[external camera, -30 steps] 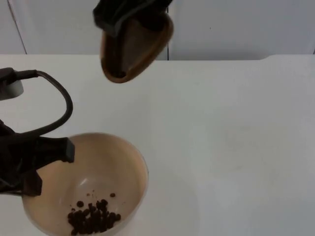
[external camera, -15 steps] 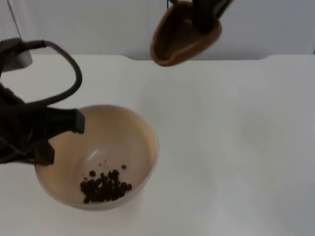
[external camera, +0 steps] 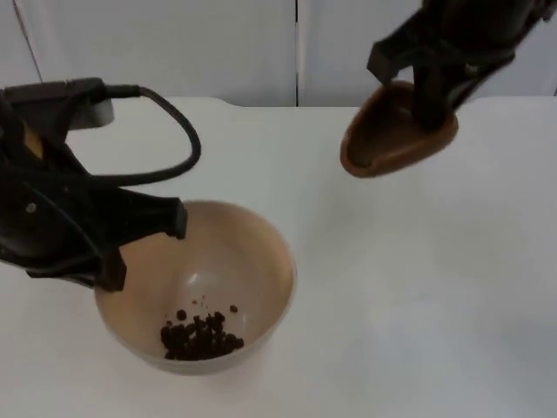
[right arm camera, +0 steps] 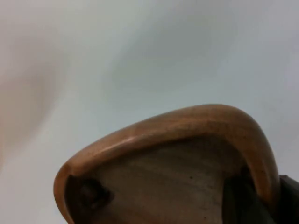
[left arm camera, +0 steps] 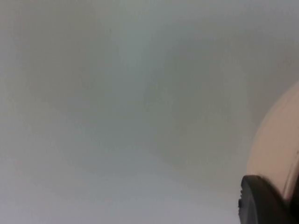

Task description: Pick up the bowl with the left hand and pour the coffee beans from the cup into the bowl with the right hand.

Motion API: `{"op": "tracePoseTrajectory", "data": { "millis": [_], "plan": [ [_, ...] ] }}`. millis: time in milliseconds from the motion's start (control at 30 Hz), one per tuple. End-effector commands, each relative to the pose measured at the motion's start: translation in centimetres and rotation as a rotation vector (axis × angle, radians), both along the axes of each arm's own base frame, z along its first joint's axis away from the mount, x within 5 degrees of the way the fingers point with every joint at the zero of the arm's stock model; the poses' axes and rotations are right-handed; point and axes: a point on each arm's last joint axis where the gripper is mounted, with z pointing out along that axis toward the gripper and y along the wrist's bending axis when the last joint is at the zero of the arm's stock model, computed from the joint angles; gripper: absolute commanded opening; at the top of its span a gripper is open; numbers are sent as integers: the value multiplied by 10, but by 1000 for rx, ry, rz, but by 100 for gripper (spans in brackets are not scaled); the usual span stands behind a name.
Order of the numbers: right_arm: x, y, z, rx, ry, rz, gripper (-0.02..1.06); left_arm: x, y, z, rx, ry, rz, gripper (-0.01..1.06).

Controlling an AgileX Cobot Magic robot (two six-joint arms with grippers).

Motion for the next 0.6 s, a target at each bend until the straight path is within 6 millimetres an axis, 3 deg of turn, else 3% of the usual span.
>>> {"op": "tracePoseTrajectory", "data": {
  "millis": [0, 100, 200, 300, 567],
  "plan": [
    [1, -6, -3, 27, -9, -32, 0, 6, -2, -1, 2, -10, -9, 0],
    [1, -19, -29, 35, 11, -96, 0, 16, -2, -11, 16, -1, -22, 0],
    [-2, -20, -40, 38, 13, -109, 0, 21, 1, -14, 21, 8, -12, 0],
    [-7, -22, -58, 69, 5, -144, 0, 33, 17, -18, 26, 10, 28, 0],
    [-13, -26, -80, 119, -14, -222, 0, 45, 35, -33, -20, 36, 88, 0]
  ]
}}
